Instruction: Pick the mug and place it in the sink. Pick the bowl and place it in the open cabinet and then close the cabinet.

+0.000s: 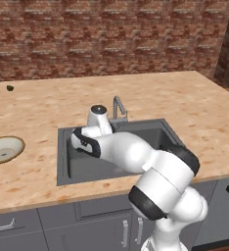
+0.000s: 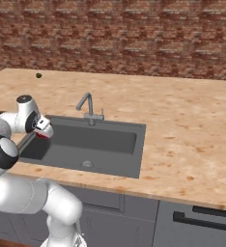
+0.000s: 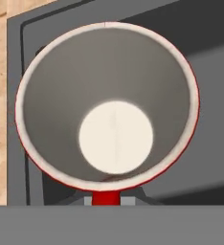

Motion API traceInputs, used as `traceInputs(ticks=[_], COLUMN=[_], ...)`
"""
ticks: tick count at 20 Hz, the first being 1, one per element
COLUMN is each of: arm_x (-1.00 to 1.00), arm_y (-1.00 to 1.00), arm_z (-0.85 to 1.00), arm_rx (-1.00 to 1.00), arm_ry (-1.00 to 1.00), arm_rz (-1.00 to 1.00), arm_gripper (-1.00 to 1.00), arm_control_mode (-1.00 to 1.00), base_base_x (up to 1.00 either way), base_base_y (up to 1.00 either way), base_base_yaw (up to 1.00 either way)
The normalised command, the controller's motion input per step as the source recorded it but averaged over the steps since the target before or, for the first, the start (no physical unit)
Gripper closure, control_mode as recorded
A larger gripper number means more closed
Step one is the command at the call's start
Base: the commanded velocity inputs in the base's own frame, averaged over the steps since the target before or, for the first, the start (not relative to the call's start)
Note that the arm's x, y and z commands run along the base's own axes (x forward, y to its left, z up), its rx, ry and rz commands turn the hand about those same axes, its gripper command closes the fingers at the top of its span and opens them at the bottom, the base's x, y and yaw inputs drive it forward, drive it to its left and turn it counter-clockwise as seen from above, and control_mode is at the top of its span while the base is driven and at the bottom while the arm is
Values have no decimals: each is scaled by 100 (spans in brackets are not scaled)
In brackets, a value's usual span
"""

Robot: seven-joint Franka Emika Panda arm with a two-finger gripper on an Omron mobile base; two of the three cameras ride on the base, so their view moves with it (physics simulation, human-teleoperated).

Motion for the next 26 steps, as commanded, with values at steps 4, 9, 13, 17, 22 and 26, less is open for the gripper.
traceInputs(ticks=[4,9,13,17,22,26], arm_x=[15,20,25,26,14,22], arm_y=[-39,-33,-21,-14,-3,-1], arm_z=[0,-8,-27,-28,-30,-33], arm_rx=[7,8,10,1,-3,-4], arm_ry=[2,3,5,3,0,0], arm_rz=[-8,-9,-10,-10,-10,-8], arm_gripper=[100,100,100,100,100,100], arm_control_mode=[-100,-100,-100,-100,-100,-100], base_base_x=[0,0,0,0,0,0], base_base_y=[0,0,0,0,0,0], base_base_yaw=[0,0,0,0,0,0])
